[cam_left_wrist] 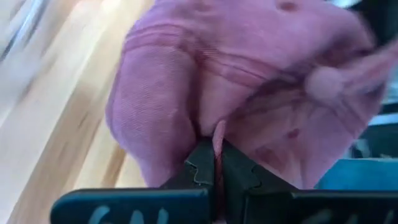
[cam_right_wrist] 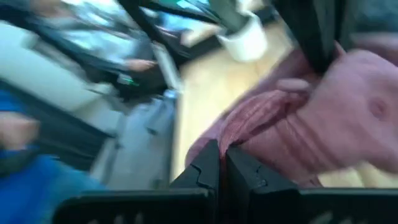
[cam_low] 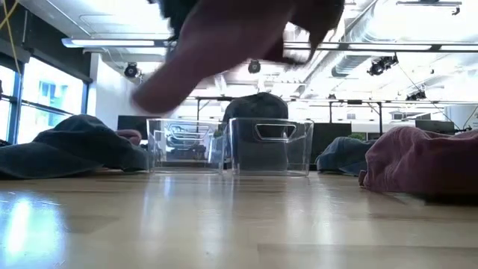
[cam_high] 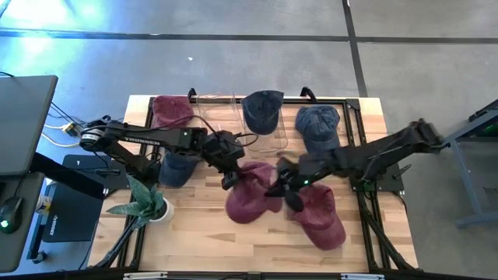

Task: Pick & Place hat
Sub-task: Put the bottom left red cap into the left bin

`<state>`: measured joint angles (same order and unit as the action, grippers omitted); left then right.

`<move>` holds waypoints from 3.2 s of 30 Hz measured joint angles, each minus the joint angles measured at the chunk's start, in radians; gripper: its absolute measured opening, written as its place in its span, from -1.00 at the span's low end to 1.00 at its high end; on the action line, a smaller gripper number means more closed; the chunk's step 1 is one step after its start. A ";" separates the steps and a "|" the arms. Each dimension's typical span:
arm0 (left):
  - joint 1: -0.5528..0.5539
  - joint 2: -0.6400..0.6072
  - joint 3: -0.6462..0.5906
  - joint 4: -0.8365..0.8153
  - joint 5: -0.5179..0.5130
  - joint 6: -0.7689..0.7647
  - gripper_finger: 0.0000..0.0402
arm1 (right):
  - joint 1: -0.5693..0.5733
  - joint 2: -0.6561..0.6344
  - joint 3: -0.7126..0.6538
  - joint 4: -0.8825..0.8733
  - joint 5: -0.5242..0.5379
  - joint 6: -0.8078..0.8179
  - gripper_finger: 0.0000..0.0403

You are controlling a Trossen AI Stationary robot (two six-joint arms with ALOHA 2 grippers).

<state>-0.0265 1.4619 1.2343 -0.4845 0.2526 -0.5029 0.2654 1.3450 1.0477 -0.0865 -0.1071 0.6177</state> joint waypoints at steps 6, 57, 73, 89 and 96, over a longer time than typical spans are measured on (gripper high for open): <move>0.000 -0.008 -0.003 0.133 0.163 0.090 -0.76 | -0.027 -0.131 0.000 0.031 -0.126 -0.014 -0.99; -0.011 0.244 0.281 1.224 0.890 -0.285 -0.16 | -0.114 -0.252 0.002 0.149 -0.457 0.056 -0.98; 0.091 0.242 0.278 0.997 0.701 0.032 -0.53 | -0.073 -0.254 0.002 0.129 -0.419 0.009 -0.98; 0.009 0.369 0.272 1.005 0.630 -0.081 0.56 | -0.076 -0.254 0.002 0.187 -0.422 -0.052 -0.97; -0.008 0.398 0.333 1.078 0.739 -0.207 0.42 | -0.076 -0.260 0.002 0.185 -0.423 -0.044 -0.97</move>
<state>-0.0346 1.8597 1.5674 0.5931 0.9913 -0.7098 0.1898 1.0850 1.0492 0.0987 -0.5305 0.5737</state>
